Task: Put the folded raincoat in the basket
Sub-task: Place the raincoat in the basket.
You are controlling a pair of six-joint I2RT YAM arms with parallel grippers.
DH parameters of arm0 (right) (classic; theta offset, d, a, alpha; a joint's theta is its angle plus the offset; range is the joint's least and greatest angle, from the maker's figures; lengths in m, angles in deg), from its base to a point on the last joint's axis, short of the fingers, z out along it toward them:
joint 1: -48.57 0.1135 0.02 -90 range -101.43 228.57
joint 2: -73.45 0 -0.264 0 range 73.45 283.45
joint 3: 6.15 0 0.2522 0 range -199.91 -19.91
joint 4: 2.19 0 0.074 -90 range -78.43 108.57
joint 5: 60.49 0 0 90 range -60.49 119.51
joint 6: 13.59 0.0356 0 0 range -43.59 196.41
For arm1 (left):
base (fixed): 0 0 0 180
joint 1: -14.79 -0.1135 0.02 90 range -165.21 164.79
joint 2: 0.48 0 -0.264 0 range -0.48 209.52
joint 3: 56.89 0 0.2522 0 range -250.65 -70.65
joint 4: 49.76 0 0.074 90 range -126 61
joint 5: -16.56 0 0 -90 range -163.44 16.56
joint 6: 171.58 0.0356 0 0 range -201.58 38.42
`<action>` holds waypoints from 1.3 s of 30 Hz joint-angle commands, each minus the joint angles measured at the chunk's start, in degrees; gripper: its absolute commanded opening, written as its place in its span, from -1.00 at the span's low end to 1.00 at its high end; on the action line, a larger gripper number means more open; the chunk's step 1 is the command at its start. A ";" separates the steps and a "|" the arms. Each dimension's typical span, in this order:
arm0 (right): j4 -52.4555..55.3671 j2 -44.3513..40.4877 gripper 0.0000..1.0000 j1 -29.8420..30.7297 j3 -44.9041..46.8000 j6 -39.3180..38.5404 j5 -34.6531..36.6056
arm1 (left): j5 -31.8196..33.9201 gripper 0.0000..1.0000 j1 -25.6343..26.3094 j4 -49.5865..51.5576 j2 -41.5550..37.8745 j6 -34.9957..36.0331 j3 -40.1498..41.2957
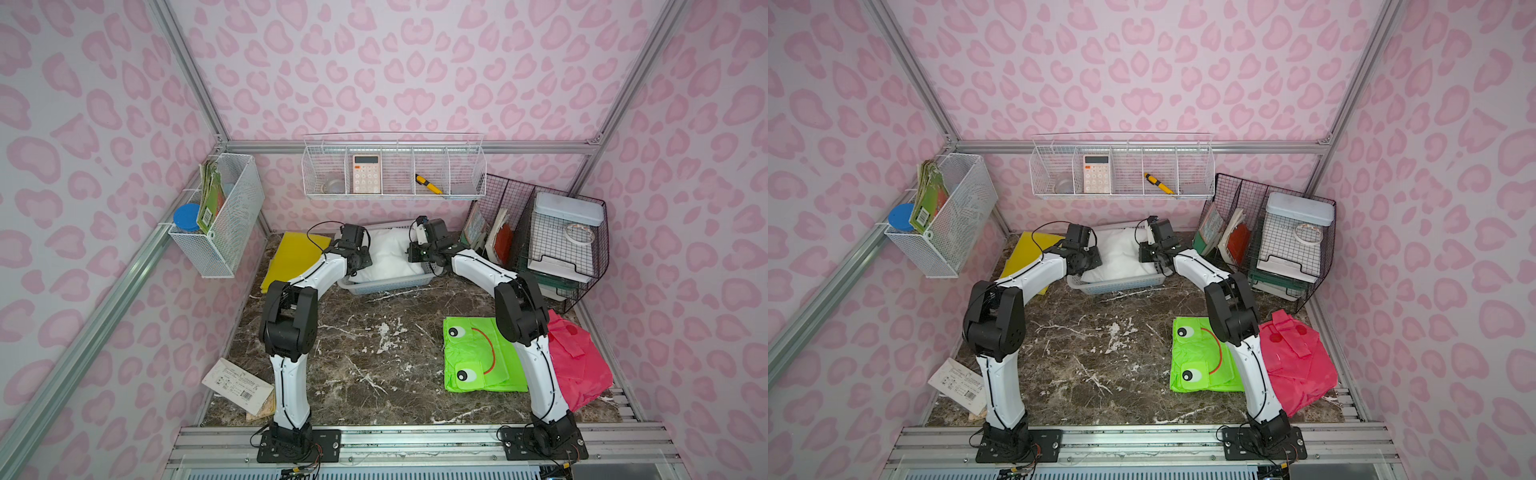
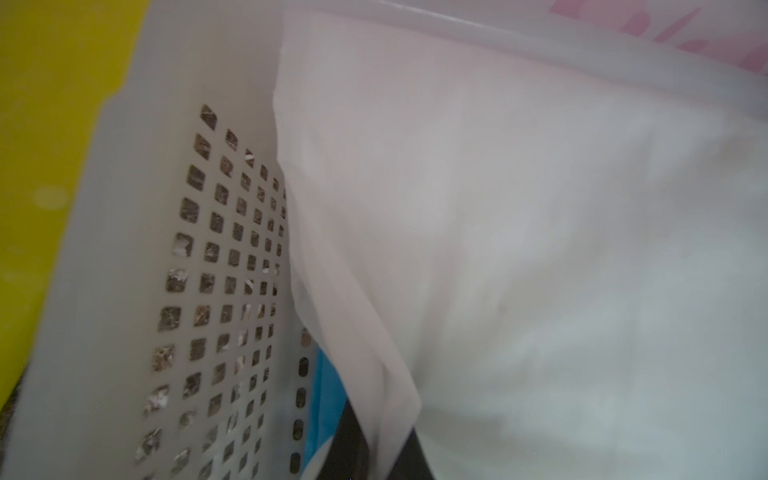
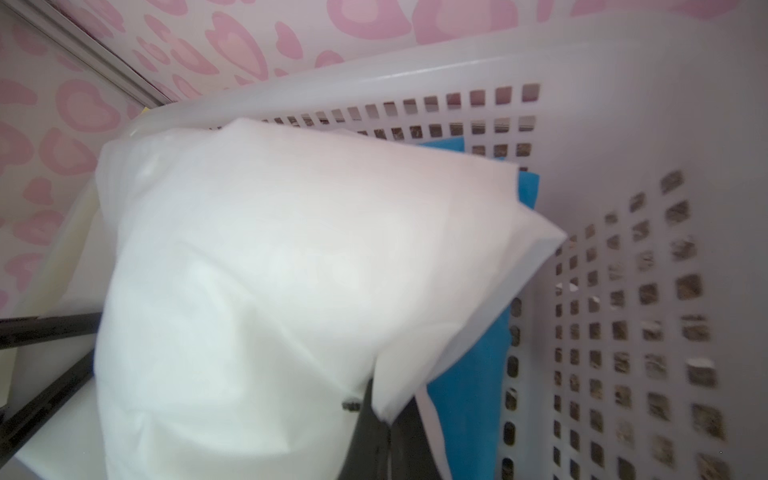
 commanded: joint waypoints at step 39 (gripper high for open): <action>0.04 1.89 0.42 1.33 -7.70 2.20 -4.75 | -15.92 0.33 -0.11 6.69 5.21 -2.58 -13.83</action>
